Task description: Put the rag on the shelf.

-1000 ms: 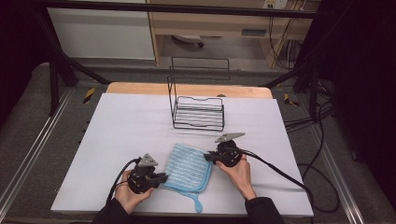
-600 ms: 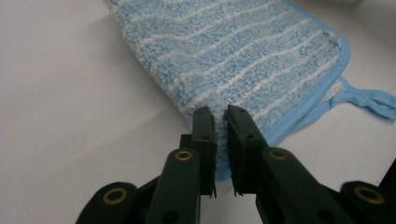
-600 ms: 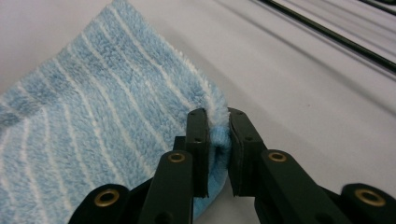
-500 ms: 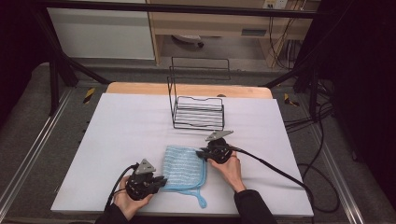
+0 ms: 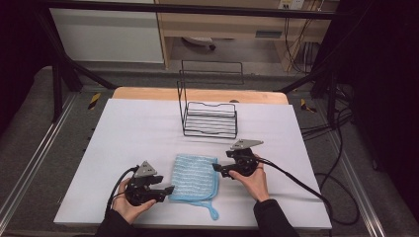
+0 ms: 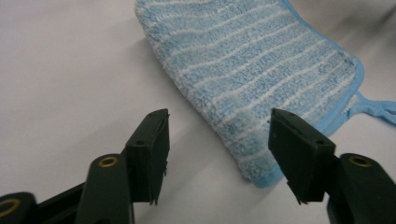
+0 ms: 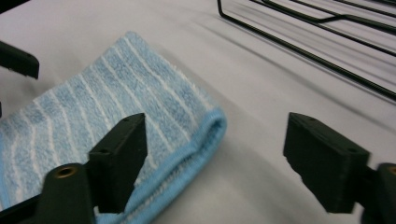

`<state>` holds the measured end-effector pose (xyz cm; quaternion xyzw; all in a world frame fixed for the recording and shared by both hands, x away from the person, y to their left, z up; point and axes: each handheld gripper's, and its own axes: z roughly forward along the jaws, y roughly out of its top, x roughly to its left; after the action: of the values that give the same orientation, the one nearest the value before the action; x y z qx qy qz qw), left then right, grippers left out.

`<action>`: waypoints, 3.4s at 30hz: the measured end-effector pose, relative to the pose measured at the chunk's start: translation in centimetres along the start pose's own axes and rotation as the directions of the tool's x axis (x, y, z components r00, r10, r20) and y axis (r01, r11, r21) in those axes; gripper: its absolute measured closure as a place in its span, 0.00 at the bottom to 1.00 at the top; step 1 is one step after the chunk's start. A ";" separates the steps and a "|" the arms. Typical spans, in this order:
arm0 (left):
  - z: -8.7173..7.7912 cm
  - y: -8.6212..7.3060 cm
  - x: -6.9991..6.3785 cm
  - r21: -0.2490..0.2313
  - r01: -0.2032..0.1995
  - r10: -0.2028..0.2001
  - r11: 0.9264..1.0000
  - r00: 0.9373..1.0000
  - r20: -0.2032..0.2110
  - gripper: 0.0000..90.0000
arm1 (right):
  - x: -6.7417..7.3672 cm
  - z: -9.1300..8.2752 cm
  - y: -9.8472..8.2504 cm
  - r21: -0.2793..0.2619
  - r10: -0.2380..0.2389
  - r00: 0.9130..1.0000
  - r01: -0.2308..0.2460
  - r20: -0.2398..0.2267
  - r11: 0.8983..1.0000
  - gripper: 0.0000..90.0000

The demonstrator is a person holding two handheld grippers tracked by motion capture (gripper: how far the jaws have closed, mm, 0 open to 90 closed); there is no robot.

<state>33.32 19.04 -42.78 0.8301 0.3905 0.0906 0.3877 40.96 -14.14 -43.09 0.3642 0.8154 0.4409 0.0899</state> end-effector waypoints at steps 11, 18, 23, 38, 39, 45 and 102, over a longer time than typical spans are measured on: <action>0.1 1.5 1.7 0.013 -0.007 0.007 1.000 1.000 0.005 0.17 | -0.2 -2.0 -2.2 -0.013 0.017 1.000 -0.017 -0.017 1.000 0.06; 0.1 3.0 2.2 0.011 -0.019 0.019 1.000 1.000 -0.003 0.09 | 0.1 -2.8 -2.9 -0.016 0.023 1.000 -0.024 -0.006 1.000 0.03; 0.5 4.5 2.7 -0.001 -0.021 0.021 1.000 1.000 -0.013 0.08 | 0.2 -3.1 -3.0 -0.033 0.019 1.000 -0.019 -0.009 0.999 0.03; 3.9 8.0 3.6 0.006 0.001 0.000 1.000 0.995 -0.095 0.14 | 0.2 -3.0 -3.1 -0.015 0.023 1.000 -0.023 -0.003 1.000 0.02; 4.2 8.1 3.7 0.002 0.007 -0.006 1.000 0.995 -0.095 0.15 | 0.3 -3.0 -3.1 -0.012 0.025 1.000 -0.025 -0.003 1.000 0.02; 6.0 7.8 4.5 0.028 0.039 -0.036 0.999 0.993 -0.115 0.29 | 0.3 -2.9 -3.2 -0.011 0.020 1.000 -0.020 0.001 1.000 0.03; 7.6 5.8 4.2 0.063 0.047 -0.044 0.997 0.998 -0.036 0.84 | 0.4 4.1 0.2 0.052 0.076 0.996 -0.079 0.052 0.996 0.50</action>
<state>42.99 15.41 -44.50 0.8313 0.4187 0.0836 0.3559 42.70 -11.16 -45.26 0.4086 0.8098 0.4126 0.0833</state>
